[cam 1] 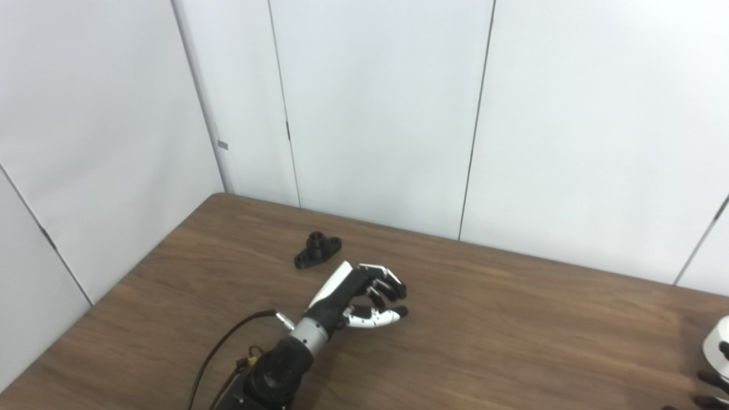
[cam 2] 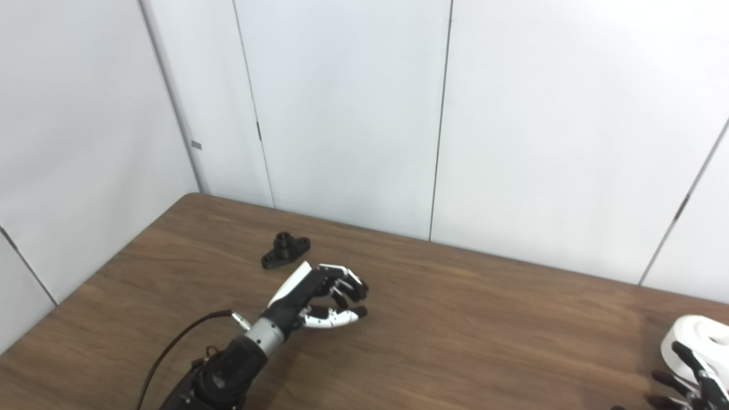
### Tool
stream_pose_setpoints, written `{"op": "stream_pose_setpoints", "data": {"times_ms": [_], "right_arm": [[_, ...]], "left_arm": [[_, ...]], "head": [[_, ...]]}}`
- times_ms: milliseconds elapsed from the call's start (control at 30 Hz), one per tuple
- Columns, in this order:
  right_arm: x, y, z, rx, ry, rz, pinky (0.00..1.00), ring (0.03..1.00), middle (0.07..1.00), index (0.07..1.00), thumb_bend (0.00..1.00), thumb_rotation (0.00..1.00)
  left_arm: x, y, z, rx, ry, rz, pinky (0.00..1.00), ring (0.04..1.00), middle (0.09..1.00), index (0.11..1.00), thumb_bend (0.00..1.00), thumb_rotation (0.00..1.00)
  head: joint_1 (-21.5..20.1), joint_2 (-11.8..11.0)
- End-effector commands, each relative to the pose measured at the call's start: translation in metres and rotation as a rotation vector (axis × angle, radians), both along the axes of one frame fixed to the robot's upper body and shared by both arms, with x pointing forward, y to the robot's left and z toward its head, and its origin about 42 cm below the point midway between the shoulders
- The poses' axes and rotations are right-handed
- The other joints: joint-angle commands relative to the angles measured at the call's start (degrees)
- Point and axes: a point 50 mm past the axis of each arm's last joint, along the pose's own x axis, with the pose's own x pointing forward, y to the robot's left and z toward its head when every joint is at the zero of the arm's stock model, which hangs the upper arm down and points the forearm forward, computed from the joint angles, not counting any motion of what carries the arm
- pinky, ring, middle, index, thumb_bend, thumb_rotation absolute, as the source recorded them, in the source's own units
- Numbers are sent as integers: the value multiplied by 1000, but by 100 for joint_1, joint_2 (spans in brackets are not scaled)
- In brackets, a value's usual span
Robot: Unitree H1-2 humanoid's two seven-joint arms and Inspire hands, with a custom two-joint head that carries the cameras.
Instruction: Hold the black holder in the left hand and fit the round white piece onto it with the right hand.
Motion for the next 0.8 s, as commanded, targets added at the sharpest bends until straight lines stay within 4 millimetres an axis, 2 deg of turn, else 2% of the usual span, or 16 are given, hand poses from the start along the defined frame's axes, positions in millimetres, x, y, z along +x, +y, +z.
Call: {"op": "stream_pose_setpoints", "data": {"times_ms": [0, 33, 100, 200, 367, 533, 633, 767], "right_arm": [[5, -3, 7, -7, -28, 14, 571, 758, 923, 864, 713, 15], [5, -3, 6, -10, -28, 15, 568, 758, 923, 865, 713, 9], [5, -3, 5, -11, -24, 16, 566, 759, 923, 866, 711, 6], [5, -4, 5, -8, -20, 17, 564, 763, 927, 867, 711, 7], [5, -4, 5, -11, -19, 17, 557, 761, 932, 868, 709, 19], [4, -7, 6, -7, -20, 13, 551, 754, 931, 866, 714, 19], [3, -8, 7, -3, -22, 14, 550, 751, 925, 860, 713, 6], [2, -9, 7, 2, -14, 13, 550, 758, 929, 860, 710, 1]], "left_arm": [[11, 9, 29, 30, -122, 23, 644, 714, 719, 498, 516, 41], [11, 13, 31, 39, -129, 40, 656, 724, 729, 615, 667, 16], [12, 20, 35, 70, -137, 73, 646, 724, 735, 677, 744, 4], [11, 27, 38, 147, -155, 130, 639, 750, 759, 706, 761, 0], [13, 38, 46, 217, -220, 211, 741, 797, 791, 729, 762, 0], [18, 48, 61, 272, -277, 259, 714, 792, 797, 724, 730, 0], [21, 55, 71, 292, -307, 310, 734, 820, 825, 725, 730, 3], [24, 65, 83, 320, -359, 384, 718, 865, 896, 821, 758, 57]], "head": [[12, 2], [12, 2], [27, 21], [32, 36], [28, 37], [41, 71], [48, 84], [58, 109]]}}
